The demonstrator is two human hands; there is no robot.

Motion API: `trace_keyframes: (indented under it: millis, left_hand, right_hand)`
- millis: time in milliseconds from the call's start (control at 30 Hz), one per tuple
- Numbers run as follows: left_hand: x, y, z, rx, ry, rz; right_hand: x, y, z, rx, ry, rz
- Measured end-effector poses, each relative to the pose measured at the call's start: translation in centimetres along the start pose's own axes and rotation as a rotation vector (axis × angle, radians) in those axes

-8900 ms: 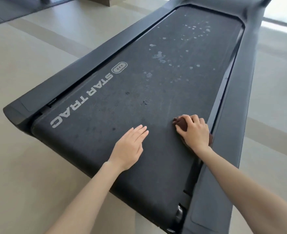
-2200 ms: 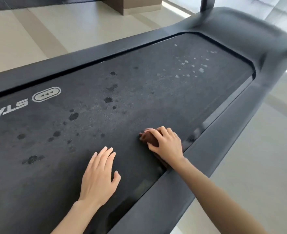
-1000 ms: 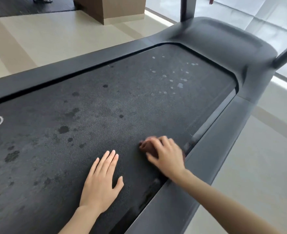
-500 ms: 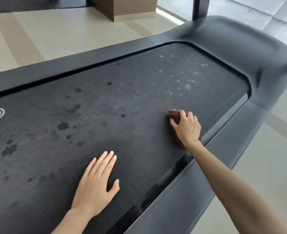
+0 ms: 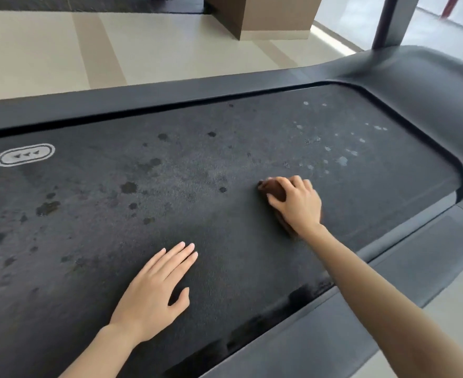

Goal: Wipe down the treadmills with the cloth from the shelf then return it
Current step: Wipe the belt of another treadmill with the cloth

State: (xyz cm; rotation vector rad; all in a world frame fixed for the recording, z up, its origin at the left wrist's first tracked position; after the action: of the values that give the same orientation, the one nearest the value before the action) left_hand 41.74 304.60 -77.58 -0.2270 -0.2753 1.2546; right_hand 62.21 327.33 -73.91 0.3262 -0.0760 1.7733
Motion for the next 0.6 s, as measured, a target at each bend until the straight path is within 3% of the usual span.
trace_keyframes:
  millis: [133,233,400,500,600]
  left_hand:
    - [0.2,0.1,0.1,-0.008,-0.007,-0.003]
    - [0.1,0.0,0.1,0.003,-0.011,0.001]
    - [0.0,0.2,0.0,0.026,-0.017,0.003]
    - [0.0,0.2,-0.3,0.054,-0.001,0.013]
    - [0.1,0.5,-0.5,0.046,0.013,0.020]
  right_hand:
    - [4.5,-10.3,-0.2,-0.069,0.042,-0.385]
    - [4.5,-8.9,-0.7,-0.113,0.033,-0.426]
    - [1.1,2.3,-0.3,-0.033,0.037,-0.044]
    - [-4.0,9.3,-0.5,0.047,0.046,0.274]
    - [-5.4,9.1,-0.4,0.080,0.061,0.472]
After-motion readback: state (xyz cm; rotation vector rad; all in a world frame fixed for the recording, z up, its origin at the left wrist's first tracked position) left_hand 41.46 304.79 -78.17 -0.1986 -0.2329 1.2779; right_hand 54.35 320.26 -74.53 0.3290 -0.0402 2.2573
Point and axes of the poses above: each hand's wrist, its own x-axis towards the middle knuckle, its own z-axis out of the back of the hand, y = z × x, the point moved 10 cm from there along x, towards the middle knuckle, and after that the axes turned 7 degrees about -z, right-handed, at the moved point
